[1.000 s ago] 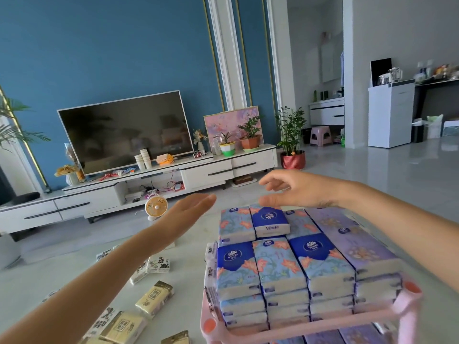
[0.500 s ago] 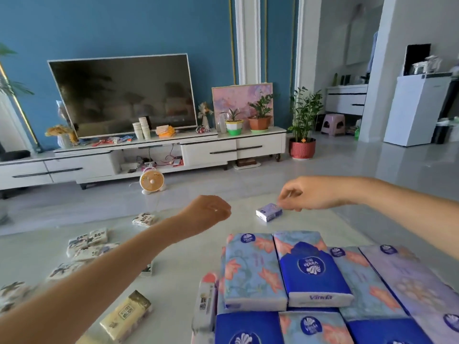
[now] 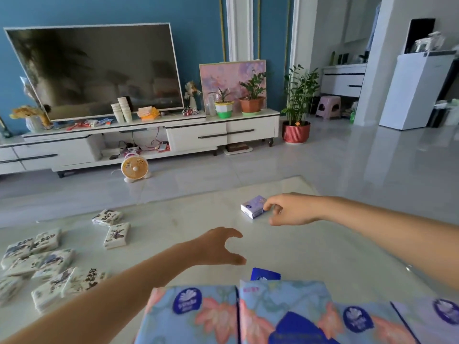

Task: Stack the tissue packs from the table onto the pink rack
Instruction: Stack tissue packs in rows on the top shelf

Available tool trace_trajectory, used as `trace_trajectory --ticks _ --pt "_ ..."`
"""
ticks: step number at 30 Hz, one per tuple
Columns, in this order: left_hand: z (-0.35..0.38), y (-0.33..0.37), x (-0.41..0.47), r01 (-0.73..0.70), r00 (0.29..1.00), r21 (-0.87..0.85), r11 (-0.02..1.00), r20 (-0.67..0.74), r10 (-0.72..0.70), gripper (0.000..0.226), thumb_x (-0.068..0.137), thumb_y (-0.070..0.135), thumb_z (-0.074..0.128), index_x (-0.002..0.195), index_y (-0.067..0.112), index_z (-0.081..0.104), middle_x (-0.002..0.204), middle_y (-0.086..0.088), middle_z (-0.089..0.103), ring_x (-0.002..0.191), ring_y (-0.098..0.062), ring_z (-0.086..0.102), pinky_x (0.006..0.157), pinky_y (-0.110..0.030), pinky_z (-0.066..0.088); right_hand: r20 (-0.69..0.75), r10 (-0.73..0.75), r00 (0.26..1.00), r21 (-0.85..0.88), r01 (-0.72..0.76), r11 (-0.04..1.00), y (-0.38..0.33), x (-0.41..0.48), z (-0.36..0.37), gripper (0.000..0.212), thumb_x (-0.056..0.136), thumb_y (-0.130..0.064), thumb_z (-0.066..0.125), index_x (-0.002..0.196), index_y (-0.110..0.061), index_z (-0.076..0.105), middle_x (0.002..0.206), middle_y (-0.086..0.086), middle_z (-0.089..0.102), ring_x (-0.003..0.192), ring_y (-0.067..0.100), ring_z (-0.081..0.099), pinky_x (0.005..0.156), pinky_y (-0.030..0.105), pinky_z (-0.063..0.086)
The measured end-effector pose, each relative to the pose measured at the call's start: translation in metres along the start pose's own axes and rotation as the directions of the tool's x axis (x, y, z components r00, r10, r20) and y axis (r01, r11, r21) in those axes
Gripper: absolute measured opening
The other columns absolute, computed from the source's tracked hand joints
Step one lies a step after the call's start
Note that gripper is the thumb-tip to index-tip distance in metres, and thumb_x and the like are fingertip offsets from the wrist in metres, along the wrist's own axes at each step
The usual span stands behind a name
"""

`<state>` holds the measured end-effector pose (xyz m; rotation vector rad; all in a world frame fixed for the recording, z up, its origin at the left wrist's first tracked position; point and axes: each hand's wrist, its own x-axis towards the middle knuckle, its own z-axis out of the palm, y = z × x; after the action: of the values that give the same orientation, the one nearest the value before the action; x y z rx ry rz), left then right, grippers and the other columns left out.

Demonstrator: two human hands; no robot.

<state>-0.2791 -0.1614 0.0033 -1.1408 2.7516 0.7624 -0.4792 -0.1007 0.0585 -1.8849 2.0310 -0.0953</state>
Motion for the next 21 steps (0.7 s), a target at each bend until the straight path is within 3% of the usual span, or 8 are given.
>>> trace_trajectory --ticks 4,6,8,11,15,17,19,21 --pt "0.019 0.009 0.006 -0.069 0.991 0.102 0.992 0.125 0.056 0.076 0.081 0.036 0.068 0.145 0.028 0.026 0.152 0.003 0.023 0.140 -0.012 0.019 0.110 -0.022 0.014 -0.073 -0.034 0.997 0.023 0.035 0.999 0.017 0.011 0.022 0.041 0.089 -0.026 0.055 0.126 -0.013 0.048 0.124 0.013 0.053 0.112 0.027 0.052 0.096 0.037 0.042" --pt "0.027 0.015 0.005 -0.111 0.974 0.171 0.979 0.216 0.073 0.086 0.074 0.053 0.060 0.145 0.023 0.022 0.153 0.000 0.022 0.142 -0.012 0.014 0.110 -0.020 0.008 -0.094 -0.062 0.994 0.037 0.066 0.997 0.024 0.015 0.030 0.046 0.090 -0.025 0.055 0.133 -0.016 0.042 0.131 0.008 0.047 0.117 0.024 0.047 0.100 0.035 0.039" --pt "0.031 0.018 0.004 -0.141 0.961 0.194 0.971 0.263 0.087 0.104 0.055 0.067 0.040 0.145 0.021 0.020 0.152 0.000 0.024 0.143 -0.014 0.014 0.111 -0.021 0.007 -0.126 -0.078 0.989 0.060 0.086 0.995 0.028 0.020 0.036 0.050 0.090 -0.024 0.054 0.136 -0.016 0.038 0.135 0.006 0.042 0.121 0.022 0.044 0.101 0.032 0.036" --pt "0.028 0.016 0.004 -0.143 0.960 0.163 0.976 0.264 0.097 0.083 0.077 0.045 0.059 0.146 0.027 0.018 0.154 -0.001 0.016 0.143 -0.012 0.008 0.106 -0.018 0.006 -0.203 -0.072 0.977 0.104 0.094 0.990 0.033 0.031 0.045 0.052 0.090 -0.023 0.053 0.138 -0.015 0.036 0.140 0.008 0.038 0.127 0.023 0.039 0.103 0.033 0.035" --pt "0.026 0.023 -0.001 -0.247 0.943 0.147 0.958 0.265 0.203 0.092 0.065 0.049 0.061 0.146 0.028 0.022 0.153 0.002 0.016 0.140 -0.006 0.007 0.105 -0.016 0.010 -0.278 -0.073 0.958 0.081 0.099 0.992 0.034 0.048 0.054 0.053 0.090 -0.019 0.050 0.138 -0.013 0.031 0.142 0.009 0.037 0.126 0.028 0.038 0.102 0.037 0.035" --pt "0.027 0.023 -0.002 -0.233 0.950 0.170 0.958 0.250 0.187 0.089 0.060 0.050 0.056 0.142 0.023 0.032 0.148 0.001 0.027 0.138 -0.009 0.017 0.101 -0.008 0.012 -0.311 -0.104 0.945 0.025 0.118 0.993 0.032 0.058 0.058 0.053 0.089 -0.017 0.048 0.139 -0.013 0.029 0.139 0.008 0.037 0.126 0.029 0.038 0.098 0.035 0.035" --pt "0.025 0.015 0.002 -0.188 0.975 0.168 0.968 0.149 0.163 0.084 0.061 0.049 0.062 0.138 0.022 0.039 0.141 0.004 0.037 0.132 -0.011 0.029 0.101 -0.008 0.018 -0.291 -0.130 0.948 -0.043 0.123 0.991 0.030 0.068 0.061 0.058 0.088 -0.015 0.045 0.141 -0.015 0.023 0.142 0.008 0.031 0.133 0.027 0.029 0.102 0.037 0.027" --pt "0.021 0.004 0.005 -0.118 0.993 0.187 0.975 0.043 0.112 0.081 0.063 0.042 0.071 0.136 0.025 0.040 0.139 0.007 0.040 0.129 -0.010 0.034 0.102 -0.014 0.024 -0.206 -0.133 0.969 -0.122 0.109 0.987 0.029 0.079 0.064 0.065 0.090 -0.014 0.040 0.147 -0.022 0.010 0.155 0.005 0.010 0.144 0.025 0.007 0.113 0.045 0.009"
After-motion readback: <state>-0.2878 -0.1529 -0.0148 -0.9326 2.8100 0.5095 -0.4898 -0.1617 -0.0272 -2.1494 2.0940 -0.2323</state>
